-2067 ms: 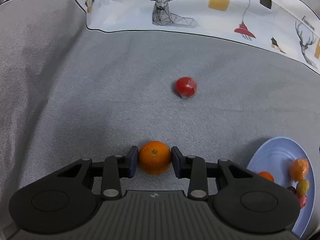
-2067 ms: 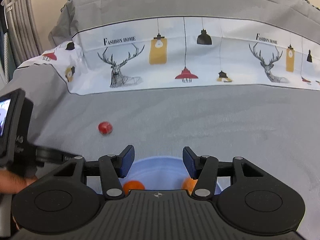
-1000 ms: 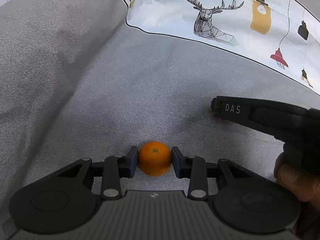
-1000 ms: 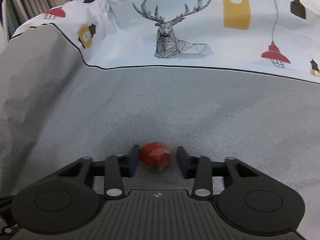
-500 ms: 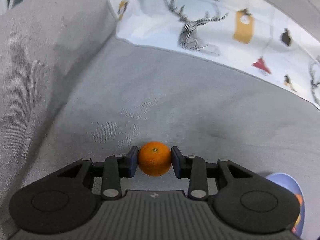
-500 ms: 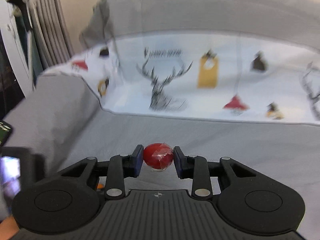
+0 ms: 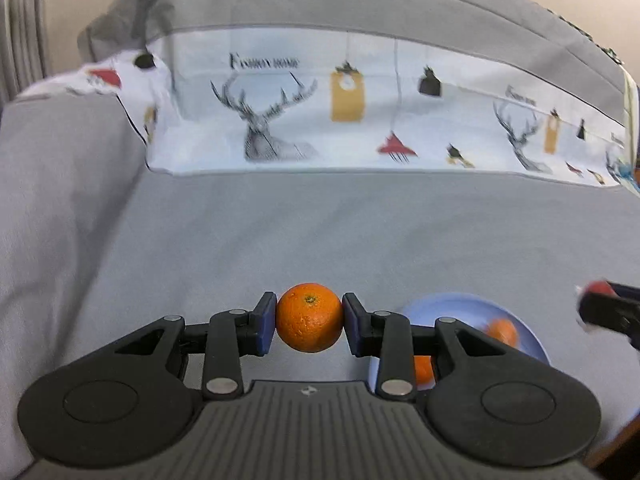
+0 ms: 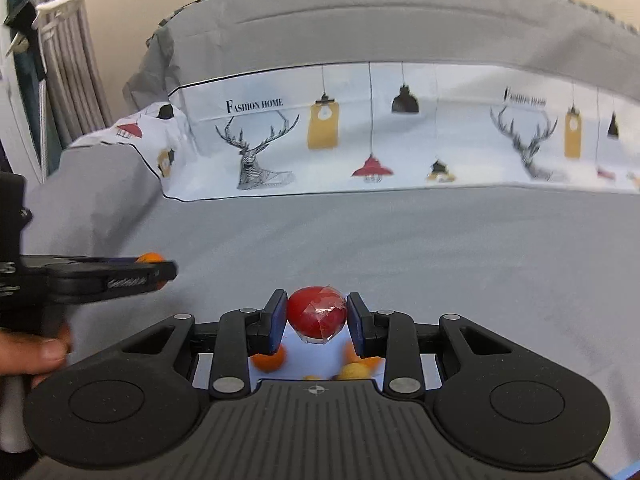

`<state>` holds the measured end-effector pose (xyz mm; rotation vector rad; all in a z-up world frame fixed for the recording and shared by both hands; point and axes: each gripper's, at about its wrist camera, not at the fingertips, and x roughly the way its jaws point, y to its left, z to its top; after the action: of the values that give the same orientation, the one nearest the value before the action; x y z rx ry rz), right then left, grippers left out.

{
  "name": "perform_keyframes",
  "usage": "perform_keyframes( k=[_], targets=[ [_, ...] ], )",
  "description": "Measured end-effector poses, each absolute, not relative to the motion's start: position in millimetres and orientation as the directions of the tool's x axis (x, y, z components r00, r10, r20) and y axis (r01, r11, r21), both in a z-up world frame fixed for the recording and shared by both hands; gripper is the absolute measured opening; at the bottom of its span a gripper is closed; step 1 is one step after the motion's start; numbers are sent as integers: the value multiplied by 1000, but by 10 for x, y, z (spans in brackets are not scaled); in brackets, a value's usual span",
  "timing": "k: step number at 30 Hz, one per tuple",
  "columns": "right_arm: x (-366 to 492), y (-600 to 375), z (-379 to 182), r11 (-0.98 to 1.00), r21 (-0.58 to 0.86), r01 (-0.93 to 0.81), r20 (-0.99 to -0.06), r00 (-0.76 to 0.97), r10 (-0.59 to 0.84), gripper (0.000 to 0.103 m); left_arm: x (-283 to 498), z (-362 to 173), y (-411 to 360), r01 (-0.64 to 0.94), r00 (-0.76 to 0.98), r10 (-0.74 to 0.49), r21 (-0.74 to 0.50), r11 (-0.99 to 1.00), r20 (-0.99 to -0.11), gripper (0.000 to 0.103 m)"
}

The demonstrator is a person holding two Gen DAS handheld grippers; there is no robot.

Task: Organize fruits
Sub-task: 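Carry the red fruit over the blue plate while the left tool carries the mandarin there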

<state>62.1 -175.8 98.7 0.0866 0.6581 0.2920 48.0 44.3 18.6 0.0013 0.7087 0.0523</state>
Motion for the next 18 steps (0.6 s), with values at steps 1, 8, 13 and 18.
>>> perform_keyframes(
  k=[1,8,13,18],
  targets=[
    [629,-1789,963,959,164,-232,-598,750,284,34,442,154,402,-42,747,40,12,999,-664,39],
    [717,-2016,846,957,238,-163,-638,717,281,34,435,-24,273,0,726,44,65,998,-686,39],
    [766,-1966,760,959,212,-187,-657,699,282,34,515,-72,201,31,725,22,64,997,-688,39],
    [814,-1929,660,958,199,-204,-681,674,285,34,550,-114,147,53,718,10,69,996,-696,39]
  ],
)
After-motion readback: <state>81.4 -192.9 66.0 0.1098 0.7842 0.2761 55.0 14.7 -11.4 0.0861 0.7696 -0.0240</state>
